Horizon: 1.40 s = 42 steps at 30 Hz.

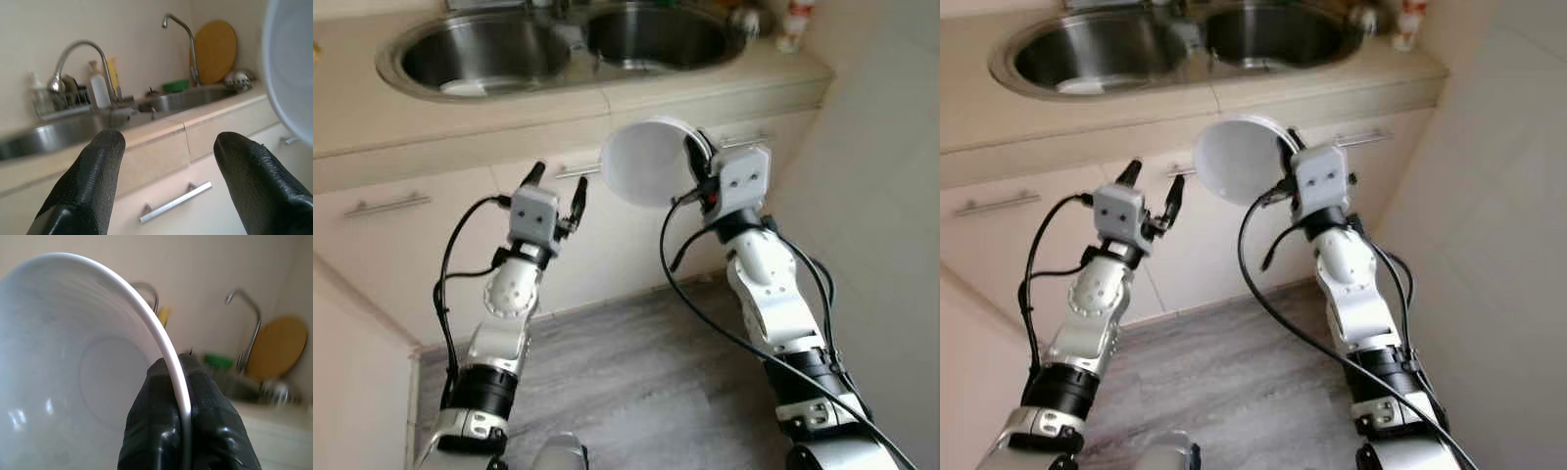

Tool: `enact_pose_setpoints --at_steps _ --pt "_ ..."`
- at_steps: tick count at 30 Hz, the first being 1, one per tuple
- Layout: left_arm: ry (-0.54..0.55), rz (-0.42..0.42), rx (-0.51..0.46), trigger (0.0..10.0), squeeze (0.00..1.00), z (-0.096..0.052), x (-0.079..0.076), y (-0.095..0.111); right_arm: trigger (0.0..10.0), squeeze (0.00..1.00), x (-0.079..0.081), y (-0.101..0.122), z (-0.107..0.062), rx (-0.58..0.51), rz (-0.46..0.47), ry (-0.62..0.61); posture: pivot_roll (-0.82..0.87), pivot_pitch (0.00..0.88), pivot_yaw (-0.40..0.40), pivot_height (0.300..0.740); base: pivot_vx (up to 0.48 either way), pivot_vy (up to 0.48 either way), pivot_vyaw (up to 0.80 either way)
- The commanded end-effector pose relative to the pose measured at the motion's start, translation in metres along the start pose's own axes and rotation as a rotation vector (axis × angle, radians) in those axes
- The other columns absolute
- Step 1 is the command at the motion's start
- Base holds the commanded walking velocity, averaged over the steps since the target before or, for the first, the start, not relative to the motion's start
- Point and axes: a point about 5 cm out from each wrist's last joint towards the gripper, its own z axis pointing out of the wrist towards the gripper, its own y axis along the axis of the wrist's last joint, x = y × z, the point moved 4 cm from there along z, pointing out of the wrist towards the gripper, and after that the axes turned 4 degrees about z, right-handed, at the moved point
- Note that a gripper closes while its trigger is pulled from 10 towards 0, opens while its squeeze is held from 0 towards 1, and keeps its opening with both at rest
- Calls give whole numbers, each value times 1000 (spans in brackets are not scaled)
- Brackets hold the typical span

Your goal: Kitchen organization

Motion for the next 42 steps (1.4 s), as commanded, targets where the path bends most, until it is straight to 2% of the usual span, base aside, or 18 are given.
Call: enact_pose_setpoints --at_steps 1,8,14,22,35,36,38,39,40,41,42 --pt "-21 -11 -33 10000 0 4 -9 8 0 0 -19 10 3 -51 -34 -76 181 0 -56 740 345 0 519" --pt "-19 -8 -38 10000 0 5 -8 9 0 0 -26 24 11 -110 -63 -109 181 0 -57 740 343 0 148" --pt "-19 -9 -41 10000 0 5 -9 9 0 0 -26 30 15 -136 -95 -119 181 0 -59 740 344 0 718" --pt "-20 -11 -42 10000 0 5 -10 9 0 0 -31 37 20 -163 -87 -144 179 0 -62 740 343 0 652" --pt "-16 -12 -42 10000 0 5 -10 9 0 0 -33 36 23 -152 -92 -154 181 0 -64 740 344 0 0" --pt "-16 -12 -42 10000 0 5 -10 9 745 0 -33 35 23 -150 -91 -155 181 0 -64 740 345 0 0" --pt "-16 -13 -42 10000 0 5 -10 9 1020 0 -33 34 23 -144 -90 -156 181 0 -64 740 343 0 0" --pt "-17 -12 -41 10000 0 5 -10 9 2510 0 -33 30 23 -126 -88 -156 180 0 -63 740 345 0 0" --pt "-18 -12 -41 10000 0 5 -10 9 2510 0 -32 28 23 -118 -87 -156 180 0 -63 740 345 0 0" --pt "-18 -11 -40 10000 0 5 -10 9 3020 0 -32 26 22 -108 -86 -157 180 0 -63 740 341 0 0" --pt "-18 -11 -40 10000 0 5 -10 9 6235 0 -33 24 22 -98 -86 -161 182 0 -63 740 345 0 0"
